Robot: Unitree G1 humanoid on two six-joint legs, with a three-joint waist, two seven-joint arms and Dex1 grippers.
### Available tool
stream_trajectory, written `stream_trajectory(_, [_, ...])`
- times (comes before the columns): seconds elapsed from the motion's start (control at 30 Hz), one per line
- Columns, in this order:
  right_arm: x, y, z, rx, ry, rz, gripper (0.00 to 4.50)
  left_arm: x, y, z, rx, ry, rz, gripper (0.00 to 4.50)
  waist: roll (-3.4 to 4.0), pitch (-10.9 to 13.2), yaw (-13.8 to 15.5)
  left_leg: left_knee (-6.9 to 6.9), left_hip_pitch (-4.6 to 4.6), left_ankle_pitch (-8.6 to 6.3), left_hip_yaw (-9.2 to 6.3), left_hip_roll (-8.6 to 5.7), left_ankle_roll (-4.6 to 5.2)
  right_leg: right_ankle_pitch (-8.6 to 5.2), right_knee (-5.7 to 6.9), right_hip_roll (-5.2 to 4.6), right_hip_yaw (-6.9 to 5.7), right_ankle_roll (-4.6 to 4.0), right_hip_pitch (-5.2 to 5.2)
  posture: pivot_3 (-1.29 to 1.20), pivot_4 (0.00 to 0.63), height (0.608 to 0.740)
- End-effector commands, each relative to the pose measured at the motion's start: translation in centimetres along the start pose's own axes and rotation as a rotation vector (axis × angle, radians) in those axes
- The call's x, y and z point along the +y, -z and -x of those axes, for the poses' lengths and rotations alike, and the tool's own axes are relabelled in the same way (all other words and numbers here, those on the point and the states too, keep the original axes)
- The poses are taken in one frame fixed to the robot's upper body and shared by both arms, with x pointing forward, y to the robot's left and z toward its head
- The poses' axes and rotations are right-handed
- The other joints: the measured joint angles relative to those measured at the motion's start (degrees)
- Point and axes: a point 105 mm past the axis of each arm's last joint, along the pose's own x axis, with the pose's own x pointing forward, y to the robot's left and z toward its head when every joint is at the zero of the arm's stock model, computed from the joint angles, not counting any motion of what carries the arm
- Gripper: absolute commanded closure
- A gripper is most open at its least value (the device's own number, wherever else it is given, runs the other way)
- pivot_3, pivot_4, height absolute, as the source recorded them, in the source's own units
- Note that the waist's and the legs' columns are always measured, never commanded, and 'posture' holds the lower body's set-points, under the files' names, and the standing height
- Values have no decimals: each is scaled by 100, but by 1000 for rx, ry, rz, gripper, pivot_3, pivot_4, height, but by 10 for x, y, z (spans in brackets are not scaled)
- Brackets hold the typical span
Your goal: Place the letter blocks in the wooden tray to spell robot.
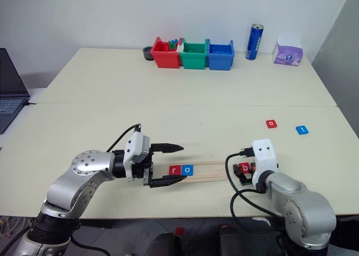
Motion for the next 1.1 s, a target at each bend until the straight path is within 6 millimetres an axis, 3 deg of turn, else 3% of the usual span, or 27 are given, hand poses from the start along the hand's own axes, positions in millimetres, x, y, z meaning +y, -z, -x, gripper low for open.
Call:
stream_trajectory(0.03, [-1, -38, 14, -154, -45, 14, 39, 1, -8, -1, -22, 9, -42, 0, 1, 1, -6, 0, 0, 0, -1, 1, 0, 0, 0, 1, 0, 0, 0, 0, 150, 740])
stream_trajectory(0.13, [0, -59, 17, -216, -119, 12, 39, 3, -7, -1, -23, 10, -43, 0, 3, 2, -2, 0, 0, 0, -2, 0, 0, 0, 0, 2, -1, -1, 0, 0, 150, 740])
stream_trajectory(0.23, [9, -68, 30, -249, -409, 155, 39, 3, -7, -3, -30, 34, -43, 0, 7, 6, 12, -2, -4, -1, -2, -2, 1, 1, -10, 1, -4, -1, 2, 0, 150, 740])
stream_trajectory(0.33, [-5, -38, 30, -191, -531, 413, 39, 3, -5, -5, -31, 49, -42, 0, 4, 6, 100, -2, -14, -15, -5, -9, 26, -4, -40, -12, -22, 7, 13, 0, 150, 740])
stream_trajectory(0.47, [-23, -5, 24, -156, -747, 561, 39, 4, -4, -8, -33, 82, -55, 0, -5, 12, 22, 5, -15, -22, 16, -9, 37, -6, -40, -15, -4, 14, 11, 0, 150, 740])
stream_trajectory(0.83, [-33, -4, -14, -159, -869, 690, 39, 0, -1, -14, -23, 161, -105, 0, -1, 15, 10, 16, 8, -17, 11, 6, 35, 10, -18, 9, 10, 1, 14, 0, 150, 740])
stream_trajectory(1.1, [-25, 20, -15, -97, -952, 688, 39, -2, 6, -15, 0, 198, -145, 0, 0, 16, 37, 18, -4, -17, 13, 8, 34, 9, -24, -23, 7, 2, 12, 0, 150, 740])
